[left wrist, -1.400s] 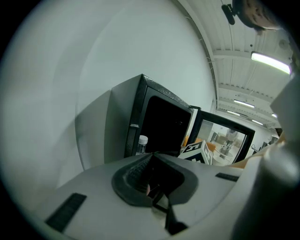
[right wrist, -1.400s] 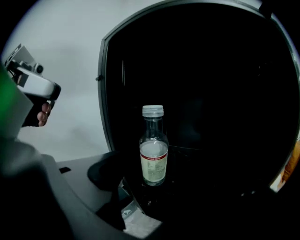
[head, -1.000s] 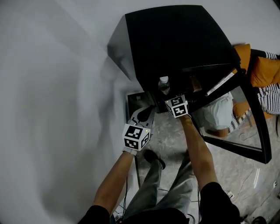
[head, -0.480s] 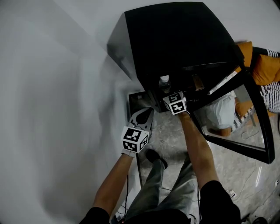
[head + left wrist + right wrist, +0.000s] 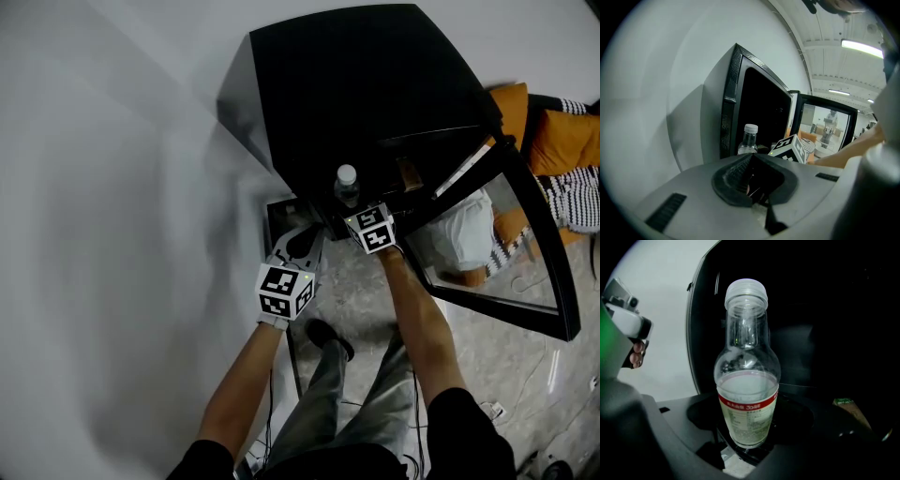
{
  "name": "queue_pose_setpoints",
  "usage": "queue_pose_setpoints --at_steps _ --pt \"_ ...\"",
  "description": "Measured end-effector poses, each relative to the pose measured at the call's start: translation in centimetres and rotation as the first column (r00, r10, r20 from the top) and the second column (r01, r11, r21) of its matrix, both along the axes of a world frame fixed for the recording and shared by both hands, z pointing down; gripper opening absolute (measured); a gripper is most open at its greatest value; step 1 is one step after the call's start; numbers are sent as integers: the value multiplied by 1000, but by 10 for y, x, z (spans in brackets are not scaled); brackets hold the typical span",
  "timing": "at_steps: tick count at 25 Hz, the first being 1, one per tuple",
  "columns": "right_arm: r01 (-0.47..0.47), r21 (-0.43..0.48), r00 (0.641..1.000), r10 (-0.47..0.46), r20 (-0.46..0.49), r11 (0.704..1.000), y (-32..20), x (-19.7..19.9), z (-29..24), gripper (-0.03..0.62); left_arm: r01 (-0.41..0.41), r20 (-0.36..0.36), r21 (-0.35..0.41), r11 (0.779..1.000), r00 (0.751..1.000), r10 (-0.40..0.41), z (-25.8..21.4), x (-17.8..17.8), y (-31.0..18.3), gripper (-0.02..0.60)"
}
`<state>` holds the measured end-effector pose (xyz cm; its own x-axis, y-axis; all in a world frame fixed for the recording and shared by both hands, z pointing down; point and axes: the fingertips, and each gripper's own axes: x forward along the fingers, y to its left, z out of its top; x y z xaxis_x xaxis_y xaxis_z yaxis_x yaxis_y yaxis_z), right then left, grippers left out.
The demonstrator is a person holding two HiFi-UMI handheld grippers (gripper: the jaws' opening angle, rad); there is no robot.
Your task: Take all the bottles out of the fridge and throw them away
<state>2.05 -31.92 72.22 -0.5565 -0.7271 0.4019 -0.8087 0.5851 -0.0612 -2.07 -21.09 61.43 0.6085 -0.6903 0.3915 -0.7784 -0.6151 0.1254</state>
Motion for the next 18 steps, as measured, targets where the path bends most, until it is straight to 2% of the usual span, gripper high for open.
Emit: queue_pose_setpoints --at_steps 5,10,18 --pt "0 3 1000 0 5 1000 16 13 -16 314 7 7 -1 1000 1000 -7 -6 8 1 -2" --pt "12 -15 1000 -12 21 1000 55 25 -46 316 19 6 -8 1000 1000 -19 -24 13 13 -2" --pt "3 -34 998 -2 56 999 126 71 -127 316 66 -18 -29 997 998 -66 -73 28 54 -2"
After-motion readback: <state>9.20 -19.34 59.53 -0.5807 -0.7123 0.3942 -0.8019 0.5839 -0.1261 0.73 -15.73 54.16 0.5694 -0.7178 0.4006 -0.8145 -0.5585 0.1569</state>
